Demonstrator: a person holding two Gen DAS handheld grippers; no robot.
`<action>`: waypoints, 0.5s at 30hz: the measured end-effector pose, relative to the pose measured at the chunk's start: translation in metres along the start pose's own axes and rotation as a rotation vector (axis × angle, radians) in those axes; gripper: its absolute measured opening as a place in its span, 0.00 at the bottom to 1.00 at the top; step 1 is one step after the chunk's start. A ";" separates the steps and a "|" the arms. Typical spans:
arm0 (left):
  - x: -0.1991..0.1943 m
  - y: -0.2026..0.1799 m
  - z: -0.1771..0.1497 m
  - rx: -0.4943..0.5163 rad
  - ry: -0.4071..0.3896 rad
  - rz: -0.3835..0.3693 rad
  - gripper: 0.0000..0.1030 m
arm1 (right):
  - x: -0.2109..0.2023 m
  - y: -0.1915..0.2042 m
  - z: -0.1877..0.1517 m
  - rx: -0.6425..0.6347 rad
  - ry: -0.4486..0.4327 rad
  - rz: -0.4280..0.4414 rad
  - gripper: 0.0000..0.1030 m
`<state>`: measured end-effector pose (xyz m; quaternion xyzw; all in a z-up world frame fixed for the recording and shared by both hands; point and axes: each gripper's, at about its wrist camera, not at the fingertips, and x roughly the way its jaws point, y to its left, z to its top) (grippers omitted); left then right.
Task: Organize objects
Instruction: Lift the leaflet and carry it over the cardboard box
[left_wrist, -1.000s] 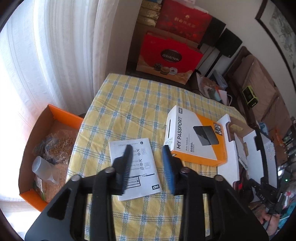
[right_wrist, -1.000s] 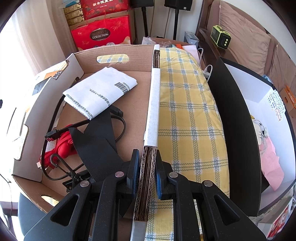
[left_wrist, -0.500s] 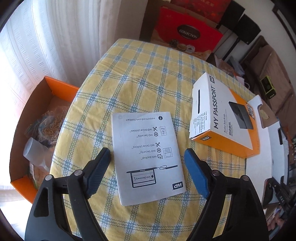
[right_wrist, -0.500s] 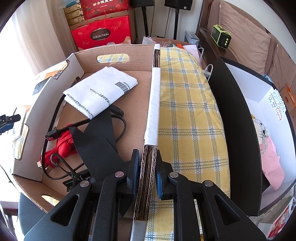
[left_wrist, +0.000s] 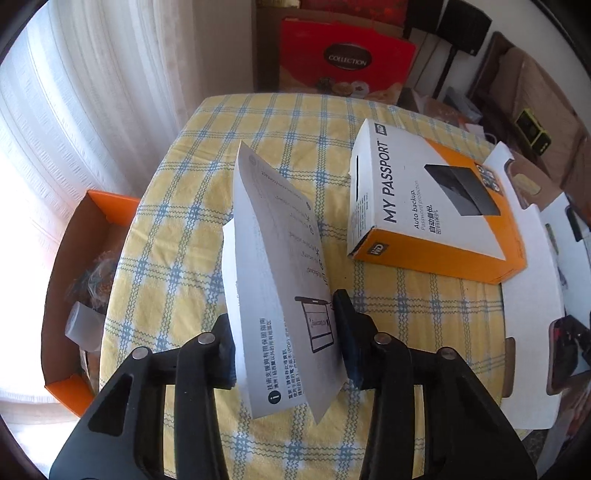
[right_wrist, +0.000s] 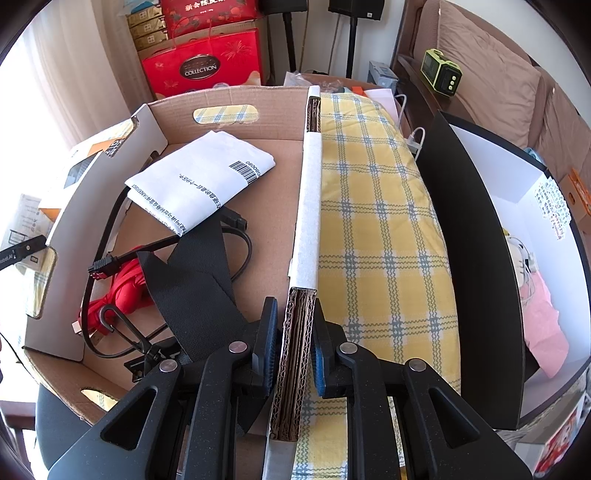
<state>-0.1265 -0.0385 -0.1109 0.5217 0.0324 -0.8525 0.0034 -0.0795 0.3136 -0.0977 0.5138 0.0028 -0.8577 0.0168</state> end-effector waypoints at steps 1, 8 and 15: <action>0.000 -0.001 0.000 0.002 -0.004 0.001 0.35 | 0.000 0.000 0.000 -0.001 0.000 -0.001 0.16; -0.006 -0.004 -0.002 0.011 -0.012 -0.026 0.23 | 0.000 0.002 0.000 -0.003 0.003 -0.003 0.16; -0.037 -0.001 0.004 0.012 -0.073 -0.064 0.22 | 0.000 0.002 0.000 -0.005 0.003 -0.003 0.16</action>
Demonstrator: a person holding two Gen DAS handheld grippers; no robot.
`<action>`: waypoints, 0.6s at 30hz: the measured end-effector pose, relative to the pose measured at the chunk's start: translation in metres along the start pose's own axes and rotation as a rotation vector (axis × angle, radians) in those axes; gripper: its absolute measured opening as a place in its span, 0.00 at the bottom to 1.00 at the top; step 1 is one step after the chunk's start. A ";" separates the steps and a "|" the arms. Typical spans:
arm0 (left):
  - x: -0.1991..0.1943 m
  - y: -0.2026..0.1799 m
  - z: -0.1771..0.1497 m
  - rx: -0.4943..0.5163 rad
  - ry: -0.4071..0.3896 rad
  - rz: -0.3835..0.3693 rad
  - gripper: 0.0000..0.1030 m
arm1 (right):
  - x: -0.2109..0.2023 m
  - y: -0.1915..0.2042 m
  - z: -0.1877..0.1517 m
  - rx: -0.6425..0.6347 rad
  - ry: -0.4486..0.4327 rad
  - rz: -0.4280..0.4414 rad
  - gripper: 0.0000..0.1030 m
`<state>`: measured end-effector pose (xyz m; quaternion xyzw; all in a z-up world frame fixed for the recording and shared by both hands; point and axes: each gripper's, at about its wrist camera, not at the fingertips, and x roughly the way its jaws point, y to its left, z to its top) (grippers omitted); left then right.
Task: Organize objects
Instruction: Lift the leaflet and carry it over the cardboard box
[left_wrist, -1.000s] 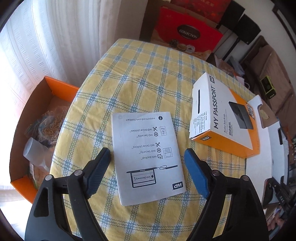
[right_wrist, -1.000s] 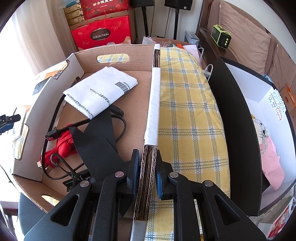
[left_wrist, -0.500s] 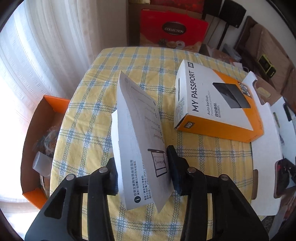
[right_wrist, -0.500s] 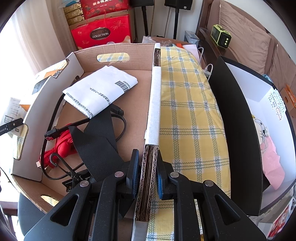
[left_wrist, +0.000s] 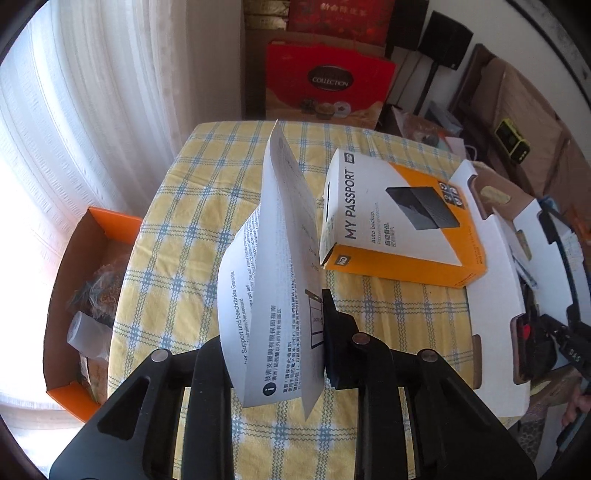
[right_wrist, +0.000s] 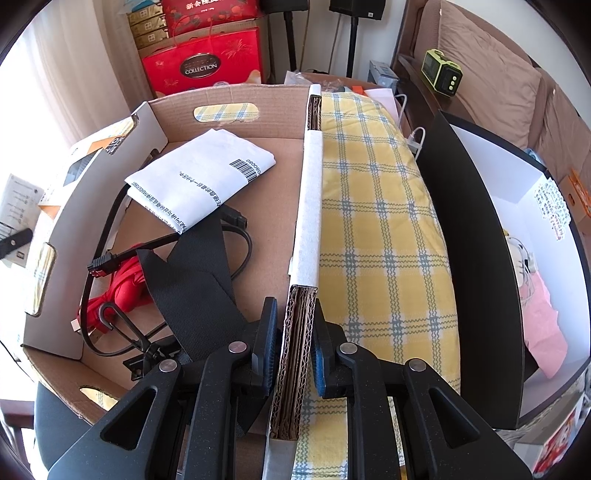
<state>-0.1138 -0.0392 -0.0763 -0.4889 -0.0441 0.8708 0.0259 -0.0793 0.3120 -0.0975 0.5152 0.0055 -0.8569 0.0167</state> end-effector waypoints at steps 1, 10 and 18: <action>-0.006 -0.001 0.003 0.002 -0.013 -0.007 0.22 | 0.000 0.000 0.000 0.001 0.000 0.000 0.16; -0.050 -0.030 0.032 0.052 -0.080 -0.142 0.22 | 0.000 0.000 0.000 0.001 0.000 0.002 0.16; -0.054 -0.090 0.042 0.137 -0.072 -0.250 0.23 | 0.000 -0.001 0.000 0.002 0.000 0.006 0.15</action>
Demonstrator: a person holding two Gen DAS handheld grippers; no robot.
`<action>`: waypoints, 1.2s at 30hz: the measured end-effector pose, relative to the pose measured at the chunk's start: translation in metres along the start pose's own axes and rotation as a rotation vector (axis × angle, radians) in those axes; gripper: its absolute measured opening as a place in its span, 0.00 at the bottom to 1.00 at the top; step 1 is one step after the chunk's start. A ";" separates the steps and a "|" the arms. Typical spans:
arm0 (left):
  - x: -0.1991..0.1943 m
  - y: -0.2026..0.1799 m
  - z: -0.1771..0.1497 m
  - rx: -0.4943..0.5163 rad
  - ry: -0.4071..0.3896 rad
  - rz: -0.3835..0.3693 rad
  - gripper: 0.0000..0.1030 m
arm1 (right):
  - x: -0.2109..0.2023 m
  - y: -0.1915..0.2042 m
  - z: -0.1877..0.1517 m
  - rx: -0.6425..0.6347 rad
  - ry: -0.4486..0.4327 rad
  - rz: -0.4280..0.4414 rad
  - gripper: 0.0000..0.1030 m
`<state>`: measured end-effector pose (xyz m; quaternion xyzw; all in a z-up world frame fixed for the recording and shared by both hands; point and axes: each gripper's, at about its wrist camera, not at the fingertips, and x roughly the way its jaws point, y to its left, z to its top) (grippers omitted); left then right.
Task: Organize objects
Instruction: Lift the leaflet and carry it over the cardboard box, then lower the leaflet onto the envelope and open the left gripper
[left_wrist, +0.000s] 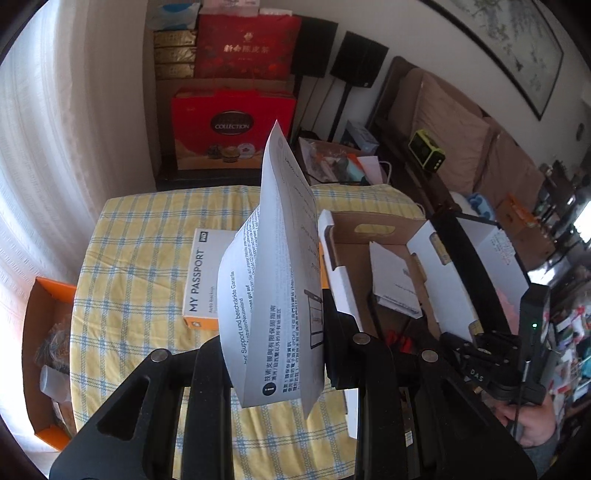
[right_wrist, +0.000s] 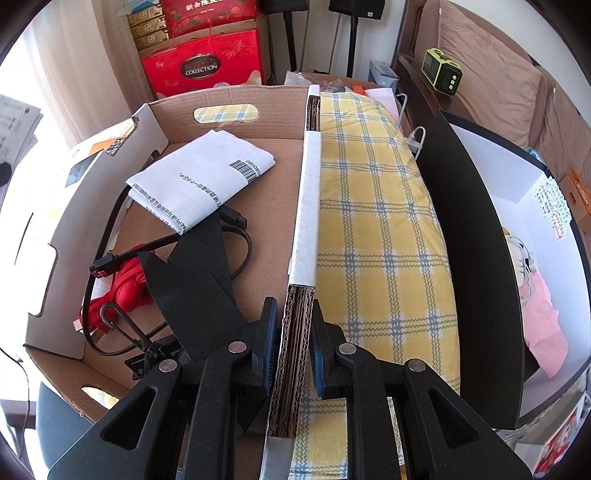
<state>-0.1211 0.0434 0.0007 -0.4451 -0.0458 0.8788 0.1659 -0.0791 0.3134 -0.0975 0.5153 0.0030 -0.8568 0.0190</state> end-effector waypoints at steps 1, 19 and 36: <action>0.002 -0.006 0.002 0.006 0.004 -0.015 0.23 | 0.000 0.000 0.000 0.001 0.000 0.000 0.15; 0.081 -0.098 0.021 0.076 0.139 -0.167 0.32 | -0.002 -0.002 -0.001 -0.001 0.001 0.005 0.15; 0.097 -0.096 0.023 0.021 0.162 -0.158 0.63 | -0.002 0.000 -0.004 0.001 0.001 0.015 0.15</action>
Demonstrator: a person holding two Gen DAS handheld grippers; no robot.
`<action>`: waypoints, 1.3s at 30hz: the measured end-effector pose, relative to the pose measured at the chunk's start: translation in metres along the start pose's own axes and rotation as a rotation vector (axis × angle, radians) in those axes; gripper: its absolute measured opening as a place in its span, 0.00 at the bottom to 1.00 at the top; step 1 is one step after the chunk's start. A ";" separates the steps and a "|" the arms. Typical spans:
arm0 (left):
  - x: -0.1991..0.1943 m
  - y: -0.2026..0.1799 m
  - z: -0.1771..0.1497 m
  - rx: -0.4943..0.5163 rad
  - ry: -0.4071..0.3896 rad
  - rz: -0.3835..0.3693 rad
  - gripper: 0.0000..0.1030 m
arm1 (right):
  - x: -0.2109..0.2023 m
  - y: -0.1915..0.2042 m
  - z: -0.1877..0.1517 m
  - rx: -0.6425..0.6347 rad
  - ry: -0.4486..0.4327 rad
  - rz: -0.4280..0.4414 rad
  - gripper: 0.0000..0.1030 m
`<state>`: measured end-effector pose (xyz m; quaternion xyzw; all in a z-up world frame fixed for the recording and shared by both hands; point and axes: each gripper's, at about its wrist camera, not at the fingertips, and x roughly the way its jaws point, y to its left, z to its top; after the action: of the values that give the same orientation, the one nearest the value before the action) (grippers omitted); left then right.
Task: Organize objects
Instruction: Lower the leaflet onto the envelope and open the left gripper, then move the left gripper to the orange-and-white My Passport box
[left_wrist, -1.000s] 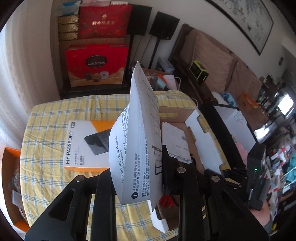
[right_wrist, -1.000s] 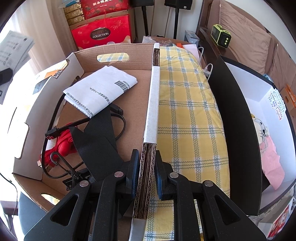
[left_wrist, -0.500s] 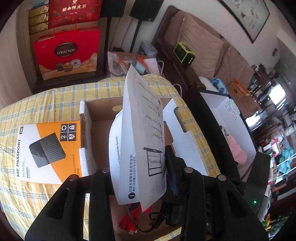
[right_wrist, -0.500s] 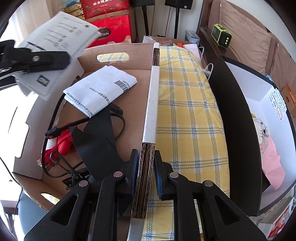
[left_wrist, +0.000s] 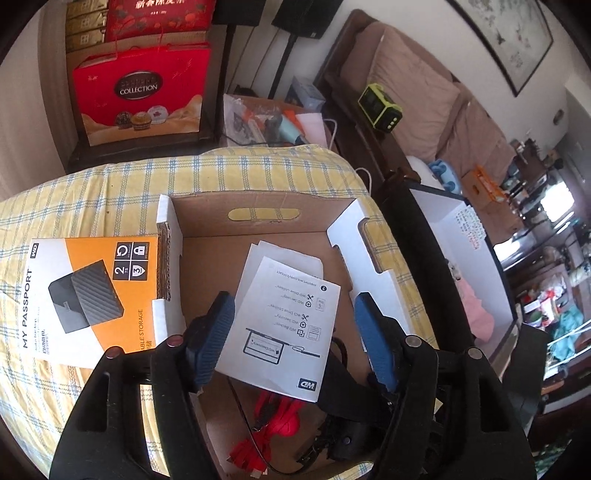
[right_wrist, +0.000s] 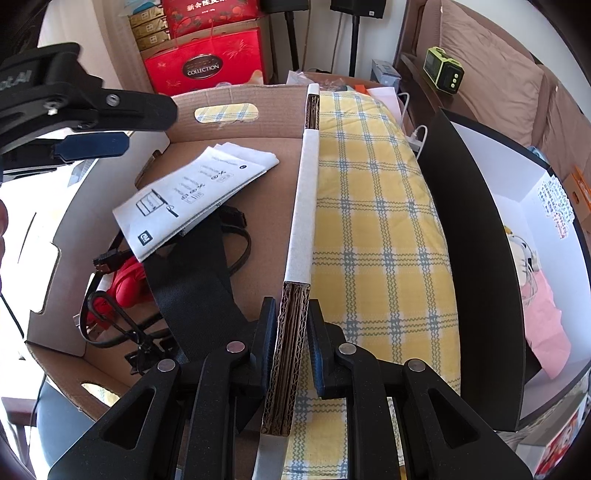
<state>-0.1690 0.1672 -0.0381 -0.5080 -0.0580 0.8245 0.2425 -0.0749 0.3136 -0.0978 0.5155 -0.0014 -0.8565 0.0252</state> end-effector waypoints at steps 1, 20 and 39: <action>-0.004 0.001 0.000 -0.001 -0.005 -0.002 0.65 | 0.000 0.000 0.000 0.002 0.000 0.001 0.15; -0.063 0.077 -0.027 -0.029 -0.074 0.166 0.85 | -0.006 0.000 -0.001 0.007 -0.010 -0.005 0.17; -0.063 0.188 -0.041 -0.261 -0.043 0.195 0.85 | -0.015 0.000 -0.002 0.006 -0.015 -0.034 0.22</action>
<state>-0.1746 -0.0323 -0.0711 -0.5206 -0.1202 0.8402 0.0921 -0.0661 0.3139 -0.0857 0.5092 0.0048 -0.8606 0.0091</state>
